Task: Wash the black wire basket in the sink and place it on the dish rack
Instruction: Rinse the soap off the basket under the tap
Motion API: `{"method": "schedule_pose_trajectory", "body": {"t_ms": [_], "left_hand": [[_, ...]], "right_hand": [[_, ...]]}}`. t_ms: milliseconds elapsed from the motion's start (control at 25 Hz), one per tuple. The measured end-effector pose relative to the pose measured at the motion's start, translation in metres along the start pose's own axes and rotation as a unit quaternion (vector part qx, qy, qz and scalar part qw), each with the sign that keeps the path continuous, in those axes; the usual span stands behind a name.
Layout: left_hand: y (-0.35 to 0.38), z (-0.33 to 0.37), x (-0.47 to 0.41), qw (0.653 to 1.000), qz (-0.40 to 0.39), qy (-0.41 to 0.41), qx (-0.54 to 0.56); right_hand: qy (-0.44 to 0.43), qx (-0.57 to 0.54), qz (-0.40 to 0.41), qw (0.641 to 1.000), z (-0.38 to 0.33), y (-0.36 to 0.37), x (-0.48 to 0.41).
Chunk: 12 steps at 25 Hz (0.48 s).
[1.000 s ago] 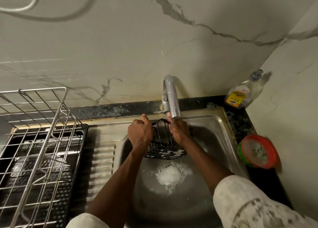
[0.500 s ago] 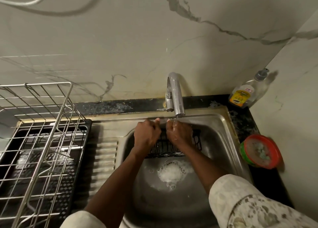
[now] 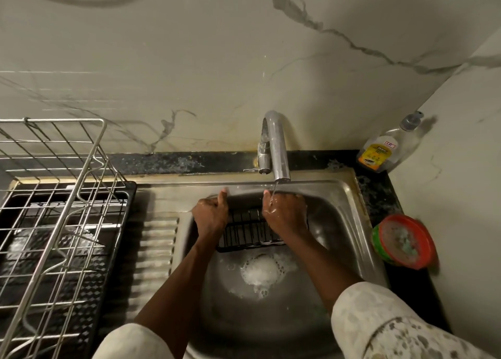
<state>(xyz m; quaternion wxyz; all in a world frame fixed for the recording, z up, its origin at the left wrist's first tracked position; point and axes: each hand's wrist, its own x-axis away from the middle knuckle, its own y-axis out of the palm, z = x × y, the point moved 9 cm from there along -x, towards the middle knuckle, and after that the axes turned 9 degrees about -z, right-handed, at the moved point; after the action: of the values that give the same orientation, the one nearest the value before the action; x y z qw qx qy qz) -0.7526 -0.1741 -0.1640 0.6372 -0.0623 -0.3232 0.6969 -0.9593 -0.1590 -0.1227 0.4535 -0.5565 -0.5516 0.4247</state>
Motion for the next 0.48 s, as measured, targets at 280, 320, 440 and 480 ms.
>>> {"method": "schedule_pose_trajectory", "body": {"t_ms": [280,320,440,480], "left_hand": [[0.001,-0.008,0.003,0.997,0.004,-0.023,0.067],[0.002,-0.013,0.005,0.996,0.005,-0.034,0.087],[0.007,-0.022,0.006,0.989,0.005,-0.05,0.139],[0.008,-0.023,0.006,0.988,0.006,-0.054,0.147]], "right_hand": [[-0.25,0.06,-0.026,0.966,-0.06,0.024,0.023],[-0.267,0.083,-0.036,0.96,-0.056,0.026,0.025],[-0.29,0.095,-0.117,0.945,-0.06,0.018,0.015],[-0.302,0.098,-0.149,0.936,-0.068,0.016,0.011]]}}
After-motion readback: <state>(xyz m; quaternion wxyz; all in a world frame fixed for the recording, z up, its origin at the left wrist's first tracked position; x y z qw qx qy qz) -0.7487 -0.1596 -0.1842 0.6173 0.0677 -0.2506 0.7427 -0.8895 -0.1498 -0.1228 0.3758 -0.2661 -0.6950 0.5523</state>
